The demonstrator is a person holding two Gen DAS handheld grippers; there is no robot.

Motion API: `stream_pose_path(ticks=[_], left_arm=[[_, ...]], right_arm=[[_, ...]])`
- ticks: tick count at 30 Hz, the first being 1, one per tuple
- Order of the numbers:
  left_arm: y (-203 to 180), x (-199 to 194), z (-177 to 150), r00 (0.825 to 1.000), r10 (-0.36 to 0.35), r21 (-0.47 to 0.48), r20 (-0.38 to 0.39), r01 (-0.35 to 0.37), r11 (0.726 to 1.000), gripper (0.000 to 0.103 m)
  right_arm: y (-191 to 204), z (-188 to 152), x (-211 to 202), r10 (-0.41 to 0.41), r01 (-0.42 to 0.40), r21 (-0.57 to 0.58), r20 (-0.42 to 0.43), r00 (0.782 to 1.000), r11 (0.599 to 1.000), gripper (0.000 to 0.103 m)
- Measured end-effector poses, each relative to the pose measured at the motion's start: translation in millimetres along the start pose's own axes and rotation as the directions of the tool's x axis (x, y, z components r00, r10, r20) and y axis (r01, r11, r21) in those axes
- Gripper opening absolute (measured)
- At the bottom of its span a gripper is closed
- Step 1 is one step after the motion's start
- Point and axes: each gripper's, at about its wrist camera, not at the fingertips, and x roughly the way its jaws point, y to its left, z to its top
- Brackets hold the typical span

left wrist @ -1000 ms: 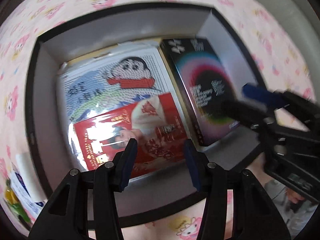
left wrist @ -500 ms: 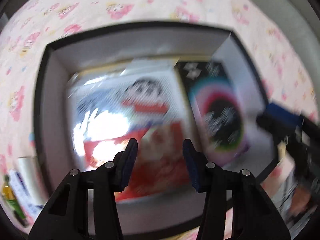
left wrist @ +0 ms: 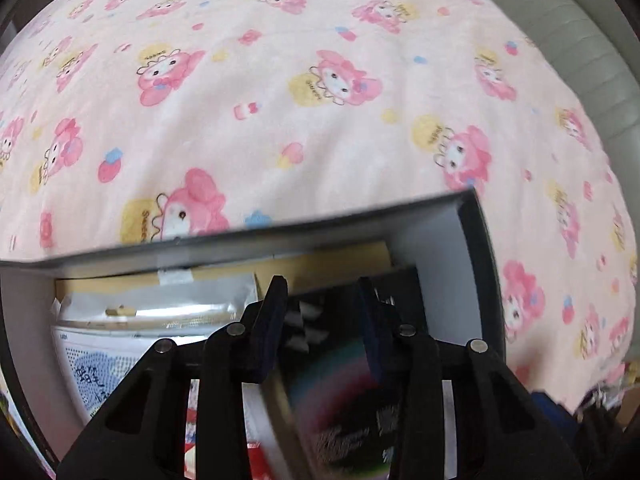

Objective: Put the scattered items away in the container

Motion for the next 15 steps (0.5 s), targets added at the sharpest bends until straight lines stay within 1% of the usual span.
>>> stream_pose_path(ticks=[4, 10, 11, 12, 13, 15], left_arm=[[-4.5, 15.8, 6.1, 0.999, 0.047, -0.015, -0.024, -0.048, 0.999, 0.036], [-8.2, 23.2, 0.5, 0.996, 0.048, 0.049, -0.073, -0.044, 0.998, 0.034], [-8.8, 24.5, -0.4, 0.996, 0.048, 0.059, -0.081, -0.043, 0.997, 0.033], [-9.4, 25.7, -1.3, 0.995, 0.048, 0.07, -0.089, -0.042, 0.997, 0.029], [-10.1, 26.9, -2.3, 0.994, 0.049, 0.081, -0.097, -0.041, 0.996, 0.029], [-6.7, 23.5, -2.5, 0.994, 0.024, 0.088, -0.107, -0.015, 0.996, 0.029]], right_arm=[[-5.8, 2.6, 9.3, -0.018, 0.019, 0.008, -0.019, 1.0, 1.0, 0.043], [-18.5, -9.5, 22.0, -0.022, 0.024, 0.039, -0.062, 0.998, 0.999, 0.043], [-20.1, -12.2, 21.9, -0.019, 0.022, 0.041, -0.065, 0.998, 0.999, 0.043], [-21.6, -14.5, 21.5, -0.017, 0.02, 0.044, -0.069, 0.998, 0.999, 0.043], [-22.5, -15.7, 20.5, -0.016, 0.019, 0.043, -0.07, 0.997, 0.999, 0.043], [-22.4, -16.3, 16.9, -0.023, 0.025, 0.028, -0.066, 0.998, 0.999, 0.043]])
